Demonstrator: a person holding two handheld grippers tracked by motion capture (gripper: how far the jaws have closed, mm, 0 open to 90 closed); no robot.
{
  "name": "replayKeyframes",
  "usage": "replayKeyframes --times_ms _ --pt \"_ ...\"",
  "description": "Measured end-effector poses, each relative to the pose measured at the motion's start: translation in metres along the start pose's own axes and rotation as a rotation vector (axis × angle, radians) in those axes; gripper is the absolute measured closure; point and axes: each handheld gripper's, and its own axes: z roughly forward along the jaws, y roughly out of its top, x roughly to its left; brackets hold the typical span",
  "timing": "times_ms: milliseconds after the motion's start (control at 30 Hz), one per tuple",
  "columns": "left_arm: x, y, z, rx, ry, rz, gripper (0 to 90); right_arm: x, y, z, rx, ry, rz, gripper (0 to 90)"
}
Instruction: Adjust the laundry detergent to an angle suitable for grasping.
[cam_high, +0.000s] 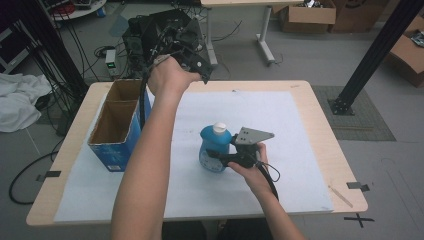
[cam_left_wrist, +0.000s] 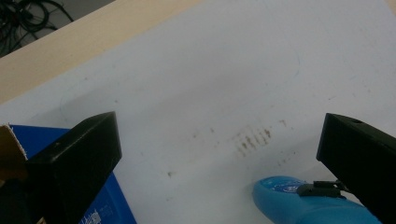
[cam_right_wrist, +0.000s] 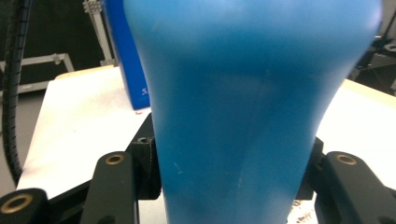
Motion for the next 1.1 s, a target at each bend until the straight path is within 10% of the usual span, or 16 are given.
replayKeyframes --times_ms 1100 --pt "0.006 -0.009 -0.001 0.010 0.006 0.011 0.6 0.003 0.002 0.030 0.035 0.275 -0.095 44.4"
